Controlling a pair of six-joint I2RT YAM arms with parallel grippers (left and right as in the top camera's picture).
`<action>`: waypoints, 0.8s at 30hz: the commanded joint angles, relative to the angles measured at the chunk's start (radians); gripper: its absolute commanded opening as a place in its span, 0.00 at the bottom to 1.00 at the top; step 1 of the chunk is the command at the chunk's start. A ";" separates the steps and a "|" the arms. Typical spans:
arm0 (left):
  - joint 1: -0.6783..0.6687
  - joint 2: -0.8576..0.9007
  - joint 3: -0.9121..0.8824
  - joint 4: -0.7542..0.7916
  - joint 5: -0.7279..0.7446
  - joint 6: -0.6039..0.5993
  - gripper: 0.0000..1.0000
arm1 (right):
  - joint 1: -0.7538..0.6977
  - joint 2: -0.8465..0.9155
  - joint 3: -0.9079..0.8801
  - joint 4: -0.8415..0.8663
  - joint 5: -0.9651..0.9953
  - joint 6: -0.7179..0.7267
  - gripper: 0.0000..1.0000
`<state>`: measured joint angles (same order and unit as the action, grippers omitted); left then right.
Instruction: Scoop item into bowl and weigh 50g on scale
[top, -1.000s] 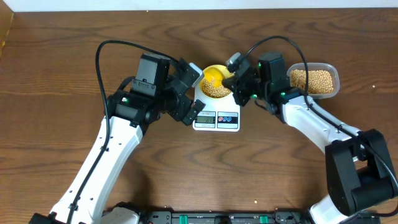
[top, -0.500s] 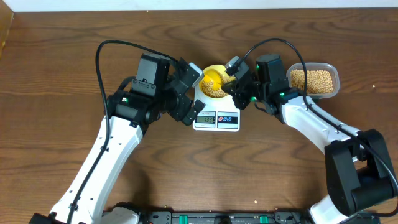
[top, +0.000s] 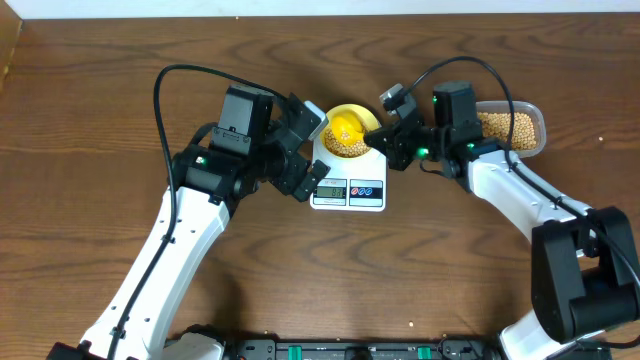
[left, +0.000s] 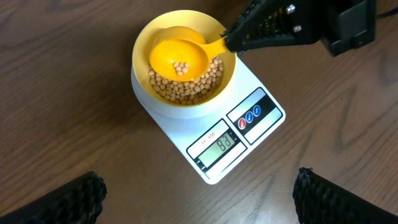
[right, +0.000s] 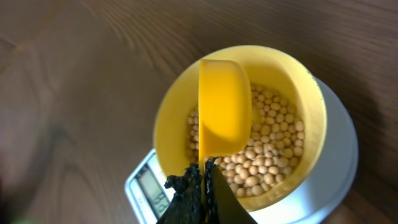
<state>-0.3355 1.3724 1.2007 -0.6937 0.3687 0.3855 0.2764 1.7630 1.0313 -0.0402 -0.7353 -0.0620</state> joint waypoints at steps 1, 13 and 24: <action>0.003 -0.014 -0.006 -0.002 0.013 -0.009 0.98 | -0.026 0.010 0.001 0.008 -0.111 0.037 0.01; 0.003 -0.014 -0.006 -0.002 0.013 -0.009 0.98 | -0.048 0.010 0.001 0.097 -0.125 0.092 0.01; 0.003 -0.014 -0.006 -0.002 0.013 -0.009 0.98 | -0.048 0.010 0.001 0.113 -0.124 0.084 0.01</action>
<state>-0.3355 1.3724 1.2007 -0.6937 0.3687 0.3855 0.2337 1.7630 1.0313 0.0689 -0.8383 0.0189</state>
